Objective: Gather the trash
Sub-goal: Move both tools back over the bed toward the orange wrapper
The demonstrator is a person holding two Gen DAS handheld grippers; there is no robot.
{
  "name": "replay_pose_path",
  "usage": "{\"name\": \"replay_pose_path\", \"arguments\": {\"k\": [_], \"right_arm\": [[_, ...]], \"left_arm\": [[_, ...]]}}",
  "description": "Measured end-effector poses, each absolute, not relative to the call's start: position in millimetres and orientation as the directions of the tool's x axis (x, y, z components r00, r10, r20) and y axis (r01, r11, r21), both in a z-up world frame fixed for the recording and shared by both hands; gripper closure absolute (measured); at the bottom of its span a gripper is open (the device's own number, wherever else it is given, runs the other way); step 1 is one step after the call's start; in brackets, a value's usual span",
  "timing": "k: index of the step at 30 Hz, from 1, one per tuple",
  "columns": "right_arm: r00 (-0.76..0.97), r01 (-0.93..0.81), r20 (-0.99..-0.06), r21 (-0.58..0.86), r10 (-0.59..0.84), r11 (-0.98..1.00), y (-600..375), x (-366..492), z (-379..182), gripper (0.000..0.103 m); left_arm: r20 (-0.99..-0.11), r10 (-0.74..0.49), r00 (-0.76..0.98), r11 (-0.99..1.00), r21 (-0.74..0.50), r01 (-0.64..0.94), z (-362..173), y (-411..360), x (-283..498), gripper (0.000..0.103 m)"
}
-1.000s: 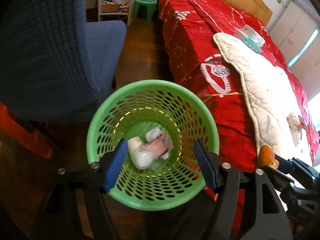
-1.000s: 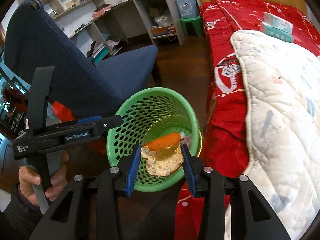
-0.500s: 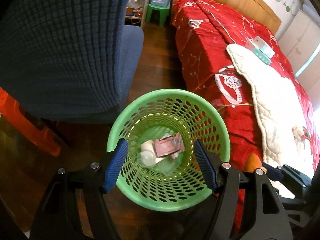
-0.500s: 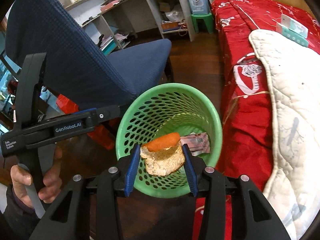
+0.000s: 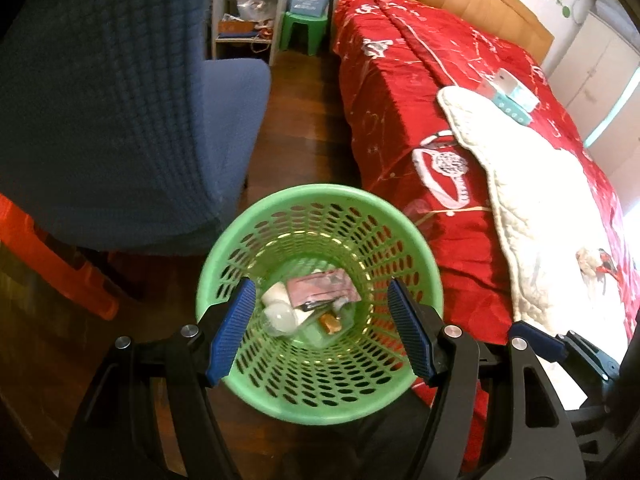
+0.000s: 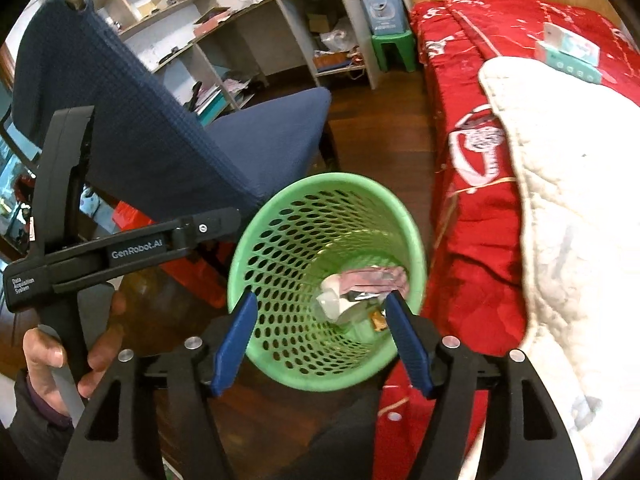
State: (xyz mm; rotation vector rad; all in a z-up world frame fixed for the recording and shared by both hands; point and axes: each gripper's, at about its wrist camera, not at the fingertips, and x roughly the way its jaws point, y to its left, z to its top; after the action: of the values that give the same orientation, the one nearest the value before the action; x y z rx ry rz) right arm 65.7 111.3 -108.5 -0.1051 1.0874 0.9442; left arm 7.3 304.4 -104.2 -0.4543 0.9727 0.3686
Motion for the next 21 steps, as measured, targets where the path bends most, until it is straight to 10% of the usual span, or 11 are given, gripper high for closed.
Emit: {"name": "replay_pose_path", "arguments": {"k": [21], "right_arm": [[0.34,-0.51,-0.777,0.322,0.53,0.798,-26,106,-83,0.028]], "left_arm": [[-0.834,-0.027,0.551,0.937,-0.213,-0.276,-84,197,75,0.031]]}}
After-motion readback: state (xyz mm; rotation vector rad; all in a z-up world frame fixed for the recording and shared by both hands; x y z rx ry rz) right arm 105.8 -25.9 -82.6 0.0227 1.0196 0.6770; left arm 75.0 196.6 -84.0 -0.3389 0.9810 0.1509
